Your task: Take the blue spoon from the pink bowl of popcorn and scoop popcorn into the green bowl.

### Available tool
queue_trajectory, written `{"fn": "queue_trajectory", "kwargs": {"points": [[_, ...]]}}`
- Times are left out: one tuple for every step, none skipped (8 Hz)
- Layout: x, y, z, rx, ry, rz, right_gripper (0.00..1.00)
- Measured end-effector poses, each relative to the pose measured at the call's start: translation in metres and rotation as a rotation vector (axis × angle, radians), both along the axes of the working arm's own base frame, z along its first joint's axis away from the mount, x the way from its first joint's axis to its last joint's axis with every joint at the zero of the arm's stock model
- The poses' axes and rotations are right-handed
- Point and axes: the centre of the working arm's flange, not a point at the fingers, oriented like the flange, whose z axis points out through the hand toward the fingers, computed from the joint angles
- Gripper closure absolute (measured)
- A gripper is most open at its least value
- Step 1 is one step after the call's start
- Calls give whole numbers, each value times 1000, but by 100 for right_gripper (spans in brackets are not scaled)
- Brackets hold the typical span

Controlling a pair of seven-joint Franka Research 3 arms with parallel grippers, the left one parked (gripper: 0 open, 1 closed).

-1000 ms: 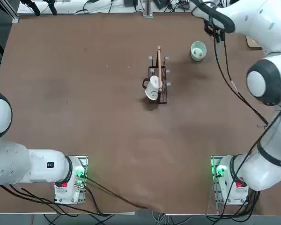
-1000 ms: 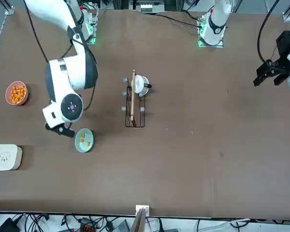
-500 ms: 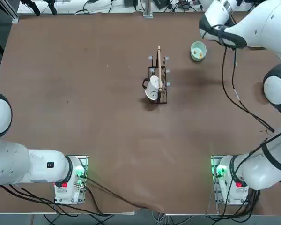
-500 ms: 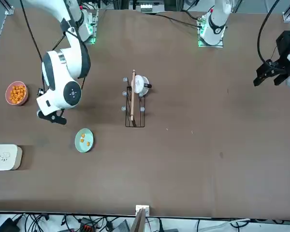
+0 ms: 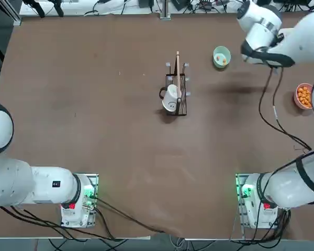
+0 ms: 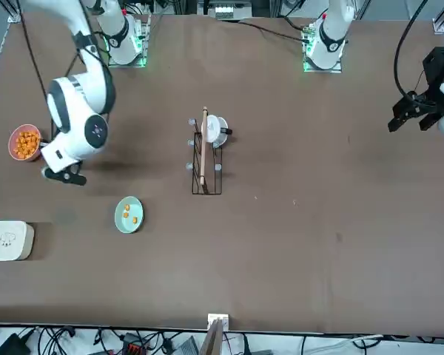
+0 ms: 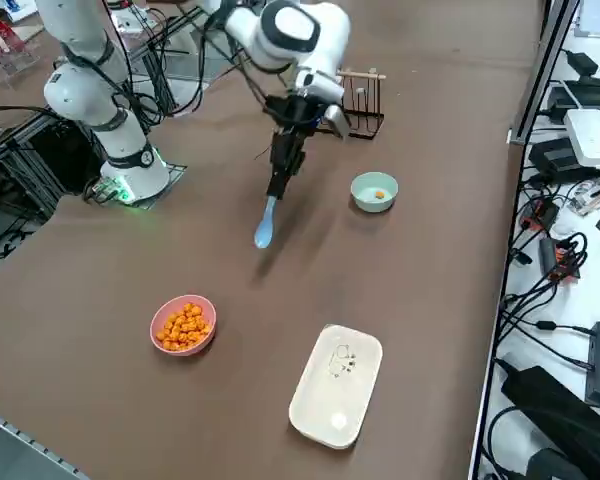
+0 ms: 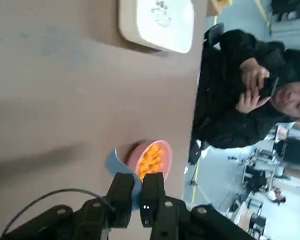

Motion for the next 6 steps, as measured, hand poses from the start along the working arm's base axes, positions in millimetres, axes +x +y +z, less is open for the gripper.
{"fn": "queue_trajectory", "kwargs": {"points": [[-10,-29,-4,-14,-6,31,88],[-21,-57,-8,-35,-3,54,88],[-30,-81,-12,-56,6,60,88],[-37,-98,-16,-66,17,55,88],[-43,-112,-21,-74,30,45,88],[-50,-126,-26,-76,42,34,88]]}}
